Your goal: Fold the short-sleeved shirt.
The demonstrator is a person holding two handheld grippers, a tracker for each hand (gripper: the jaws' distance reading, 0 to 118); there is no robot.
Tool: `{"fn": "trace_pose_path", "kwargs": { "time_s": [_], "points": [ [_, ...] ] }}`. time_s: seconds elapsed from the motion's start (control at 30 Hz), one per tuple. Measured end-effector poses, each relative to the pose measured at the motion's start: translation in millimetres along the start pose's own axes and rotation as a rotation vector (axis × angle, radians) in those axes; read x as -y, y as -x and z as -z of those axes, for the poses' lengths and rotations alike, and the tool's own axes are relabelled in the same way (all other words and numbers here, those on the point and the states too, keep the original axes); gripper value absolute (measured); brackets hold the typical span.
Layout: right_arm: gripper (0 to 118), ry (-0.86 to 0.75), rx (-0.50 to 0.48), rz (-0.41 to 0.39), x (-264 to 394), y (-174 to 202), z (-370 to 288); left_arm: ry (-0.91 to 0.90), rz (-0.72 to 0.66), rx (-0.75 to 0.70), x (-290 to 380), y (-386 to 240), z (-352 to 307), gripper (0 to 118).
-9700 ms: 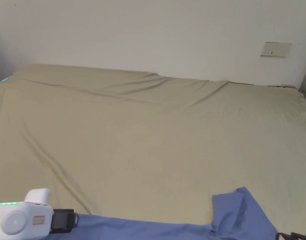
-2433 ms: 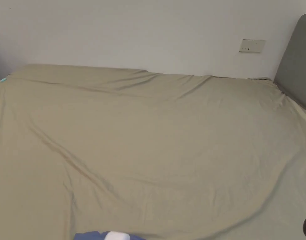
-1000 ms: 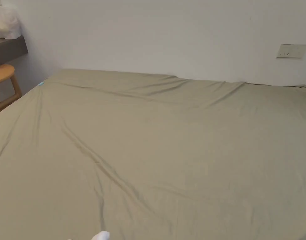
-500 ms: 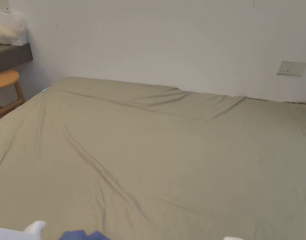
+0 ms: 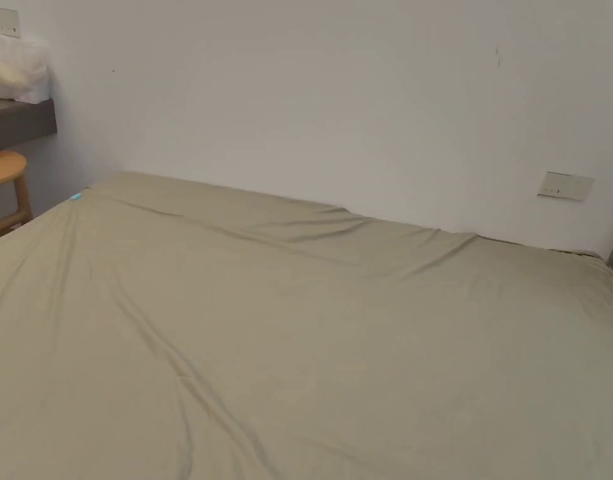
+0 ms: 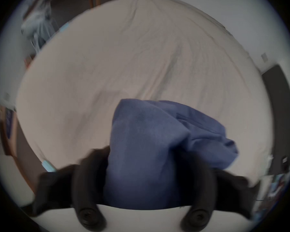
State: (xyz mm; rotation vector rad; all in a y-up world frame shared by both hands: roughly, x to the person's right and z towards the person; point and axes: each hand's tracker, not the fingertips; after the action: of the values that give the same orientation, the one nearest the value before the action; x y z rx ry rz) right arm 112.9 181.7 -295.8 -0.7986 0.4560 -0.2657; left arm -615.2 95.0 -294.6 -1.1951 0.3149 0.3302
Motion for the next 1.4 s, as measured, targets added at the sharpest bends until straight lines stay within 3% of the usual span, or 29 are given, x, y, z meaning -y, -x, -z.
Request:
{"fn": "trace_pose_path", "kwargs": {
  "time_s": [0.07,0.13,0.2,0.27,0.3,0.33,0.4,0.57,0.7,0.8,1.0,1.03,1.07,1.1,1.13,1.2,1.23,1.4],
  "points": [
    [7,-0.015,0.001,0.035,5.5,-4.9,3.6,-0.081,0.124,-0.109,8.0,-13.6,-4.5,113],
    [7,-0.012,-0.009,0.037,2.4,-4.7,1.6,-0.059,0.069,-0.083,5.5,-26.4,-21.7,109],
    [7,-0.060,0.055,-0.071,-7.4,4.2,-9.3,-0.190,-0.055,-0.028,0.4,-26.7,-60.9,109],
    [7,-0.170,0.196,-0.216,-20.3,17.8,-26.6,-0.437,-0.048,-0.028,3.2,-56.4,-117.0,109],
    [7,-0.338,0.318,-0.277,-21.7,27.7,-40.8,-0.543,-0.019,-0.059,5.9,-64.8,-144.8,109],
    [7,-0.475,0.361,-0.320,-24.5,34.7,-54.8,-0.618,-0.016,-0.089,9.1,-84.0,-169.5,109],
    [7,-0.552,0.266,-0.336,-42.6,44.8,-79.7,-0.782,-0.024,-0.081,28.2,-131.3,-214.1,109],
    [7,-0.640,0.334,-0.467,-64.9,79.1,-110.1,-0.975,0.175,0.049,92.8,-249.0,-264.4,110],
    [7,-0.709,0.302,-0.472,-56.6,97.8,-130.1,-1.087,0.250,0.113,139.6,-326.8,-278.3,112],
    [7,-0.699,0.351,-0.485,-53.6,106.8,-135.3,-1.098,0.250,0.118,162.6,-364.1,-281.7,113],
    [9,-0.732,0.312,-0.413,-44.3,95.9,-154.9,-1.069,0.235,0.190,187.9,-385.7,-289.4,114],
    [19,-0.726,0.312,-0.414,-44.7,94.0,-156.0,-1.075,0.214,0.223,190.1,-383.9,-290.1,115],
    [45,-0.711,0.308,-0.417,-45.5,93.7,-157.2,-1.073,0.208,0.224,191.2,-382.6,-291.4,115],
    [100,-0.699,0.309,-0.416,-45.7,92.9,-156.6,-1.074,0.196,0.216,194.1,-388.0,-297.1,115],
    [118,-0.663,0.307,-0.409,-47.0,91.9,-155.3,-1.071,0.168,0.178,193.8,-390.3,-297.8,115],
    [118,-0.596,0.313,-0.359,-41.4,91.0,-158.2,-1.027,0.142,0.094,189.4,-394.0,-300.7,115],
    [118,-0.659,0.331,-0.388,-43.2,93.8,-163.3,-1.005,0.143,0.069,187.8,-399.1,-304.2,115],
    [118,-0.692,0.332,-0.387,-39.9,95.3,-166.3,-1.051,0.229,0.075,194.8,-406.3,-314.6,115]
  ]
}}
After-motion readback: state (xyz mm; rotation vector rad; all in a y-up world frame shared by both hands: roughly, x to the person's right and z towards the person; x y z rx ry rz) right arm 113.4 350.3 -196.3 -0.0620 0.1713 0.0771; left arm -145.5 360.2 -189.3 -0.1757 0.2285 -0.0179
